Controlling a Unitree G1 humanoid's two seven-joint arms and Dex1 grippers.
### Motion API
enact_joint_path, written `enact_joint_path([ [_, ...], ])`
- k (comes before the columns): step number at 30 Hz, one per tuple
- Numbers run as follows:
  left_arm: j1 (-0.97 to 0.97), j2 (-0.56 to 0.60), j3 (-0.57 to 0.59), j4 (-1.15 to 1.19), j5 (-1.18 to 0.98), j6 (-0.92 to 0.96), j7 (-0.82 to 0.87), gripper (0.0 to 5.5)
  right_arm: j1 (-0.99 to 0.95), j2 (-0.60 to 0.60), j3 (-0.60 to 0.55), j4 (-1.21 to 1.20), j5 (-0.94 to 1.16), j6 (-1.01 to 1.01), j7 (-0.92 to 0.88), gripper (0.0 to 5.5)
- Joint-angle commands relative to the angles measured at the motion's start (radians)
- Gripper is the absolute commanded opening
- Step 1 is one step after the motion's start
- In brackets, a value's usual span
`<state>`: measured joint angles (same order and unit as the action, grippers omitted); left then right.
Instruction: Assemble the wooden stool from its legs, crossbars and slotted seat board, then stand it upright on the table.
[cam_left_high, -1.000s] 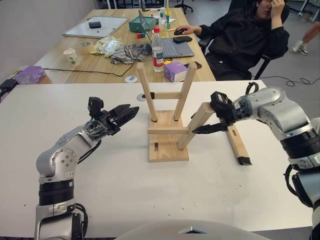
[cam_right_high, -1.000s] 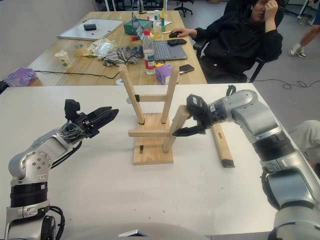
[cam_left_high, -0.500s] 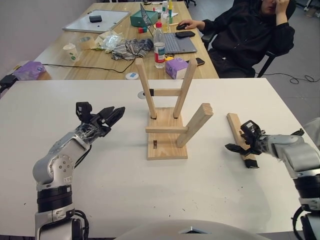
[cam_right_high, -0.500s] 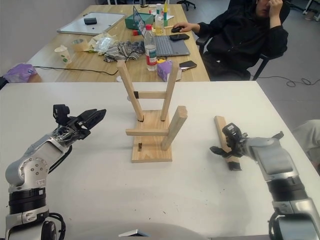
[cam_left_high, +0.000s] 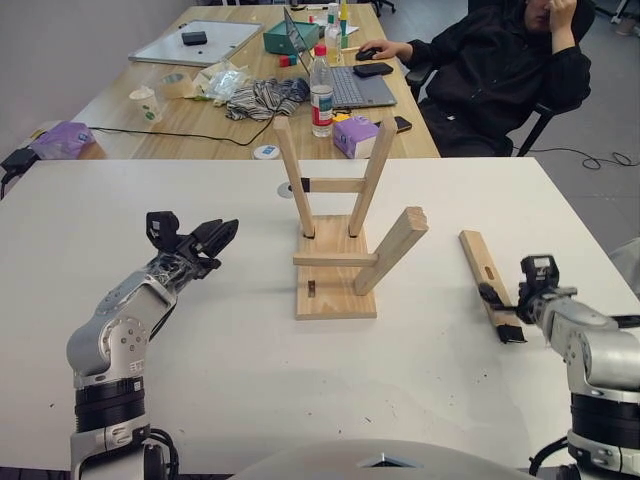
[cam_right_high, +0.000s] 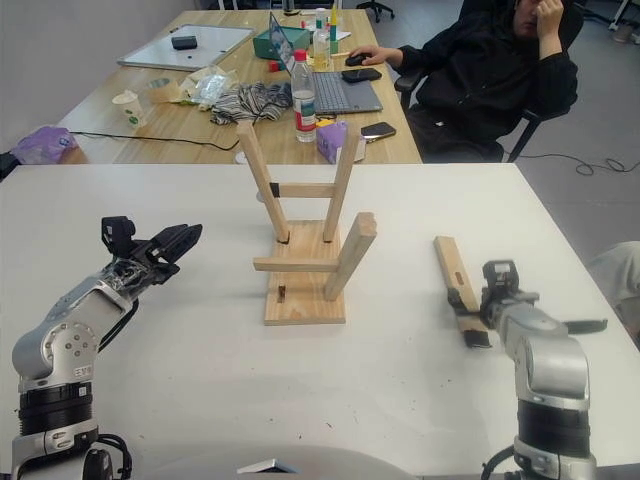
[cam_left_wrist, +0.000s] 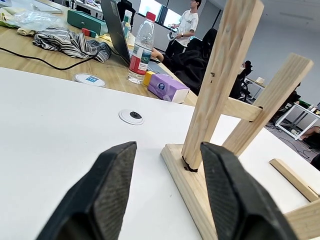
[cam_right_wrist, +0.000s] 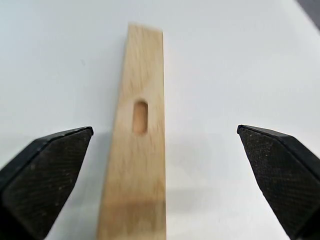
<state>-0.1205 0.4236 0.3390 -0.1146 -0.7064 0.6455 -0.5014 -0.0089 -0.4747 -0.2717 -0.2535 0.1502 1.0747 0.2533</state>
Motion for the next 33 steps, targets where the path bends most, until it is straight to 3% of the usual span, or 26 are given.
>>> enact_joint_path([
  [1,-0.017,0.003,0.005,0.003,0.002,-0.014,-0.003,1.68,0.071,0.043,0.009,0.025,0.017,0.029,-0.003,5.16],
  [10,-0.146,0.01,0.058,0.037,-0.031,-0.027,0.03,1.68,0.015,0.166,-0.058,0.001,0.059,-0.09,-0.073,3.1],
  [15,-0.236,0.015,0.143,0.01,-0.232,0.047,0.006,2.59,-0.114,0.192,-0.08,0.006,0.103,-0.243,-0.065,2.03],
  [18,-0.322,0.039,0.168,-0.019,-0.4,0.122,-0.006,3.18,-0.322,0.154,-0.072,0.031,0.186,-0.35,0.037,1.33],
  [21,-0.426,0.061,0.136,-0.037,-0.479,0.171,-0.002,3.57,-0.485,0.034,-0.009,0.095,0.165,-0.312,0.104,0.68],
  [23,-0.414,0.064,0.141,-0.044,-0.487,0.168,0.021,3.57,-0.448,0.003,-0.004,0.108,0.127,-0.26,0.065,0.68],
  [25,-0.383,0.061,0.156,-0.038,-0.482,0.156,0.045,3.57,-0.352,0.011,-0.022,0.066,0.109,-0.192,0.013,1.01],
  [29,-0.326,0.056,0.188,-0.048,-0.477,0.131,0.082,3.57,-0.132,0.038,-0.052,-0.077,0.089,-0.024,-0.067,1.97],
  [33,-0.291,0.039,0.18,-0.07,-0.469,0.106,0.103,3.57,-0.019,0.064,0.0,-0.12,0.085,0.043,-0.082,2.67],
])
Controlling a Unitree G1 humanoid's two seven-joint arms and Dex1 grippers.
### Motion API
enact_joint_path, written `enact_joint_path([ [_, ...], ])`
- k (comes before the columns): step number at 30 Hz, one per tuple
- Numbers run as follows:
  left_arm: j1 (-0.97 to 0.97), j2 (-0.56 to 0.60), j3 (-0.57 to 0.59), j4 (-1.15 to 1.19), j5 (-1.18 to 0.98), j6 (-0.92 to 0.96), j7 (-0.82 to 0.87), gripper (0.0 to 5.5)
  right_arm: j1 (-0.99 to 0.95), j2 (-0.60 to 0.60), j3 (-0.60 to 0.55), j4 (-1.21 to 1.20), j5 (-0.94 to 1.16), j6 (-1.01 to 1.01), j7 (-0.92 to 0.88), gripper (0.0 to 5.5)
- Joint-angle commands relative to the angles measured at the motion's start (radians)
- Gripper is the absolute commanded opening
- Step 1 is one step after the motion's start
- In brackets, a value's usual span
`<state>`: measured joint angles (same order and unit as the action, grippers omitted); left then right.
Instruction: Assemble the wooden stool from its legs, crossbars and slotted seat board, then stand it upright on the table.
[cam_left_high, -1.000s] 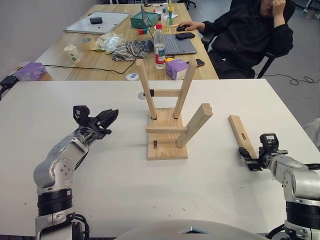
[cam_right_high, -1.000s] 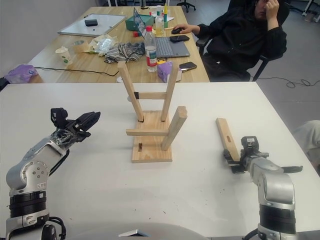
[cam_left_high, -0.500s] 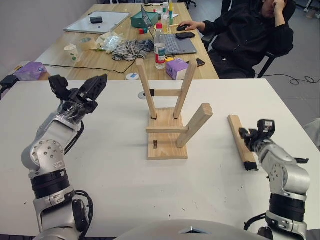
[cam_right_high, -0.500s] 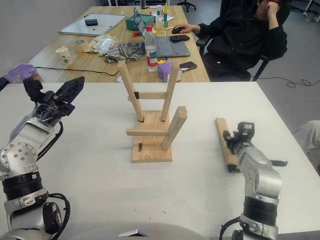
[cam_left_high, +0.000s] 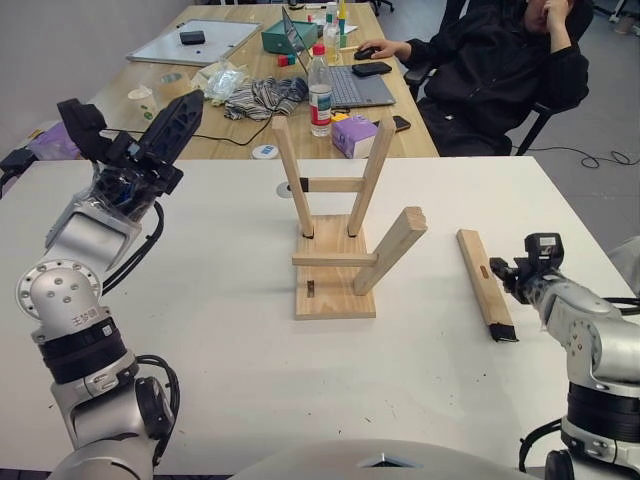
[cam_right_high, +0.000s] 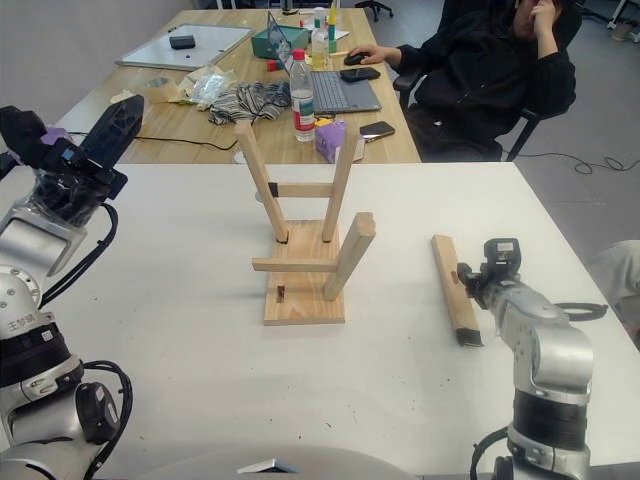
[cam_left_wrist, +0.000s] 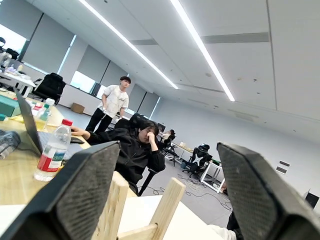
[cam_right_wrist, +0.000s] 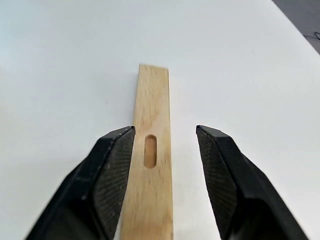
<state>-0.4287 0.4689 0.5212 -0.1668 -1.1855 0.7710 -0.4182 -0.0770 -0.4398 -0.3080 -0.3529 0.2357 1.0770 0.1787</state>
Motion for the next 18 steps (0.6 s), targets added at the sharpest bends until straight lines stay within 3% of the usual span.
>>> enact_joint_path([
  [1,0.017,-0.007,-0.007,-0.016,0.011,-0.024,0.021,3.57,0.064,0.038,0.047,-0.015,0.001,0.044,-0.008,2.92],
  [6,0.017,-0.012,-0.03,-0.007,0.024,-0.037,0.018,3.57,0.117,0.044,0.086,0.11,-0.019,-0.009,0.001,3.15],
  [12,0.028,-0.011,-0.044,-0.005,0.054,-0.062,0.023,3.57,0.145,0.062,0.043,0.185,0.004,-0.028,0.009,2.08],
  [16,0.019,-0.009,-0.051,0.017,0.087,-0.084,0.037,3.57,0.101,0.103,0.002,0.17,0.032,-0.128,0.006,2.06],
  [18,-0.004,0.0,-0.042,0.031,0.061,-0.074,0.031,3.57,-0.041,0.097,-0.025,0.15,0.069,-0.244,0.038,2.06],
])
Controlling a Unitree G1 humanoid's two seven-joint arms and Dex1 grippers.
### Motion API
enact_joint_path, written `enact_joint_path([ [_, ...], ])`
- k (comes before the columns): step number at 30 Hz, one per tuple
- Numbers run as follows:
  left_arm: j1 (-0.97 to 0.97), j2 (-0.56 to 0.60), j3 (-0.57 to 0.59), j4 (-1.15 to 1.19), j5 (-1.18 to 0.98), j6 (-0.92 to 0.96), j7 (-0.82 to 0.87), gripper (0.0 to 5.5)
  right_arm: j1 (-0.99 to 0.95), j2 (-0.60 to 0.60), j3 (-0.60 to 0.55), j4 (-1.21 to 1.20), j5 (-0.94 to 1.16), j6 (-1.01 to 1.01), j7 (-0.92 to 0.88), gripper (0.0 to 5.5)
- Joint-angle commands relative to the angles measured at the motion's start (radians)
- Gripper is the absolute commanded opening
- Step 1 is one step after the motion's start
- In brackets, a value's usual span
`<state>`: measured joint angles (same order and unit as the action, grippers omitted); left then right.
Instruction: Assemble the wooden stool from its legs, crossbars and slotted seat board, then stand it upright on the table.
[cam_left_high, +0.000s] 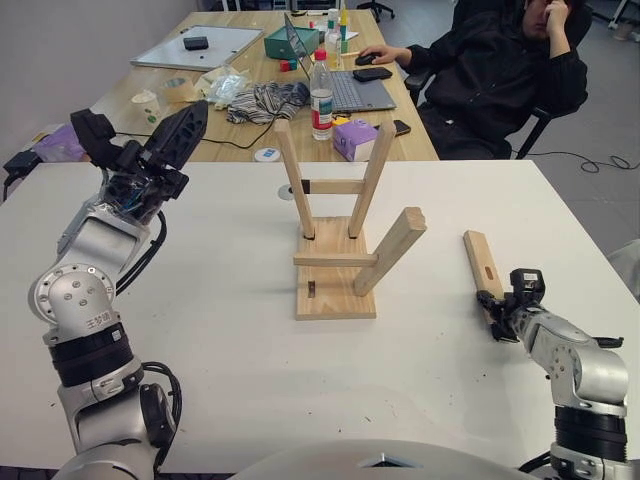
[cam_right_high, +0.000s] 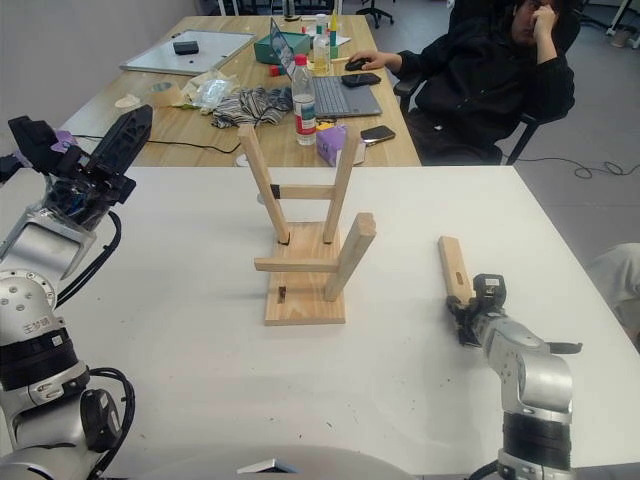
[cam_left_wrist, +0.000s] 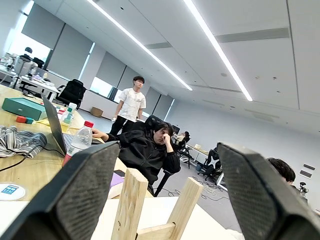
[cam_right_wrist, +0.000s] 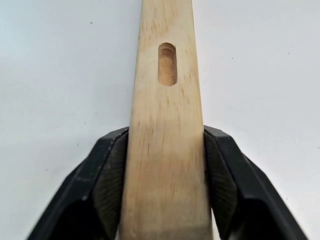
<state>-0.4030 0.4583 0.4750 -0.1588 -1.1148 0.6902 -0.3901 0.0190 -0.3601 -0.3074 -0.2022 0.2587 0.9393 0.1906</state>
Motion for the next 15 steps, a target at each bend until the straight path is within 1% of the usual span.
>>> enact_joint_path([
  [1,-0.052,0.02,0.014,0.029,-0.045,0.024,-0.006,3.57,-0.282,-0.007,-0.023,0.011,0.079,-0.177,0.076,2.06],
  [2,-0.085,0.028,0.012,0.036,-0.089,0.051,-0.021,3.57,-0.447,-0.027,-0.013,0.031,0.133,-0.226,0.155,2.06],
  [4,-0.159,0.036,-0.013,0.042,-0.175,0.105,-0.053,3.57,-0.699,-0.048,0.033,0.073,0.232,-0.249,0.322,2.06],
  [5,-0.204,0.03,-0.031,0.037,-0.23,0.131,-0.067,3.57,-0.797,-0.043,0.06,0.096,0.281,-0.234,0.407,2.06],
  [7,-0.301,-0.001,-0.073,0.036,-0.311,0.168,-0.091,3.57,-0.926,-0.032,0.104,0.137,0.355,-0.205,0.539,2.06],
  [9,-0.384,-0.054,-0.147,0.024,-0.33,0.179,-0.116,3.57,-1.0,-0.038,0.16,0.155,0.429,-0.171,0.687,2.06],
  [11,-0.409,-0.077,-0.187,0.016,-0.324,0.176,-0.132,3.57,-1.029,-0.039,0.184,0.15,0.491,-0.133,0.761,2.06],
  [15,-0.391,-0.075,-0.151,0.002,-0.407,0.174,-0.136,3.57,-1.006,-0.065,0.21,0.102,0.549,-0.088,0.823,2.05],
])
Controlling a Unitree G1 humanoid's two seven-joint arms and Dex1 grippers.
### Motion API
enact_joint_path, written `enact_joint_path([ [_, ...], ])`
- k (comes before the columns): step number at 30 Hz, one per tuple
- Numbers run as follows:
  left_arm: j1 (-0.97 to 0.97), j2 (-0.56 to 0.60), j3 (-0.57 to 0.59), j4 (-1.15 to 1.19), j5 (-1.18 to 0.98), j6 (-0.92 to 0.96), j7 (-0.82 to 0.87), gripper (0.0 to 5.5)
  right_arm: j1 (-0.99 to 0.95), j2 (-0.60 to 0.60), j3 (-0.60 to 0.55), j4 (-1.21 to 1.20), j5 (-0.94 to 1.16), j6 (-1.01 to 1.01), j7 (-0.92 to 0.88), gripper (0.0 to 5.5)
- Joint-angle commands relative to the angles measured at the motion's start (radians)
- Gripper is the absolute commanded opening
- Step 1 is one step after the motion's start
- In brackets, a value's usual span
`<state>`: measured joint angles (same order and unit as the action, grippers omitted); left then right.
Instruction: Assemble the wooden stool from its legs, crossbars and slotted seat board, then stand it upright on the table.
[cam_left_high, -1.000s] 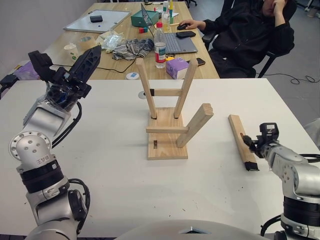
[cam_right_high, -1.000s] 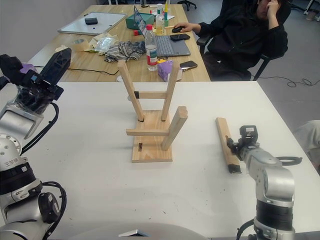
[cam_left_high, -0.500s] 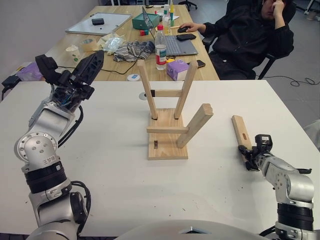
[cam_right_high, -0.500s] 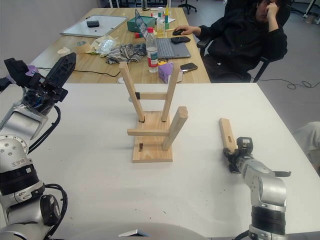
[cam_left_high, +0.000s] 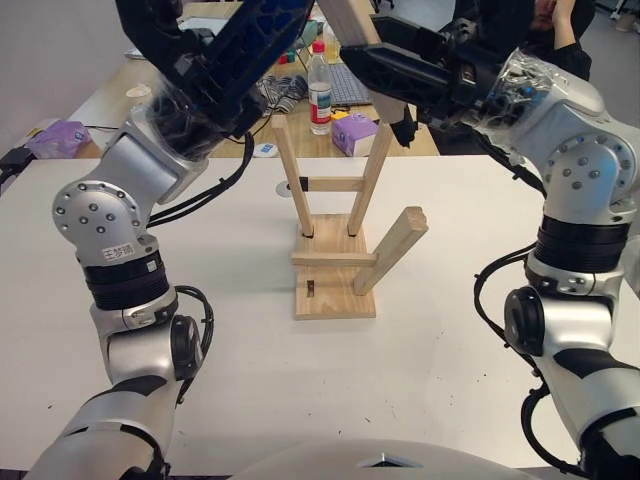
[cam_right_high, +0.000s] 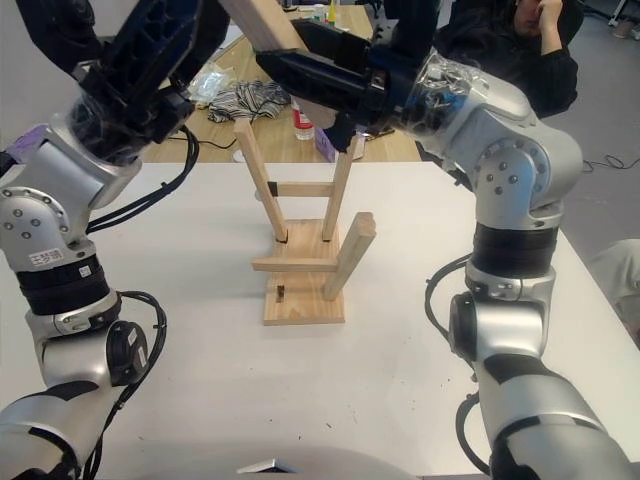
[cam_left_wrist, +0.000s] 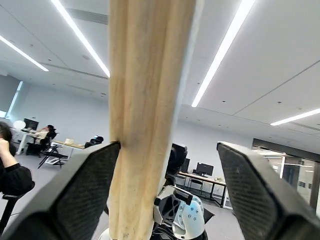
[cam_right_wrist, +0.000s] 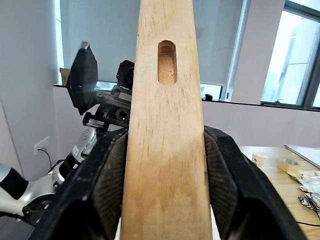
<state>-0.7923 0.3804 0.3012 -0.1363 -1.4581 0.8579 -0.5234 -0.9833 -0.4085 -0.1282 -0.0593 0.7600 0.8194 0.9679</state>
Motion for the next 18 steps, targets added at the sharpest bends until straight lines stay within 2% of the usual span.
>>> enact_joint_path([
  [1,0.001,0.005,0.03,-0.023,-0.08,0.006,-0.001,3.57,0.008,-0.03,0.034,-0.049,0.061,0.043,0.062,2.05],
  [6,0.012,0.017,0.044,-0.028,-0.129,-0.004,0.026,3.57,0.045,-0.052,0.036,-0.06,0.104,0.085,0.083,2.05],
  [12,0.009,0.026,0.066,-0.001,-0.198,-0.006,0.057,2.47,0.085,-0.067,0.055,-0.046,0.096,0.079,0.088,2.05],
  [17,0.017,0.025,0.082,0.023,-0.203,-0.014,0.052,2.44,0.091,-0.073,0.082,-0.059,0.06,0.032,0.093,2.05],
  [18,0.018,0.023,0.091,0.033,-0.201,-0.022,0.05,2.44,0.089,-0.074,0.086,-0.057,0.056,0.031,0.089,2.43],
])
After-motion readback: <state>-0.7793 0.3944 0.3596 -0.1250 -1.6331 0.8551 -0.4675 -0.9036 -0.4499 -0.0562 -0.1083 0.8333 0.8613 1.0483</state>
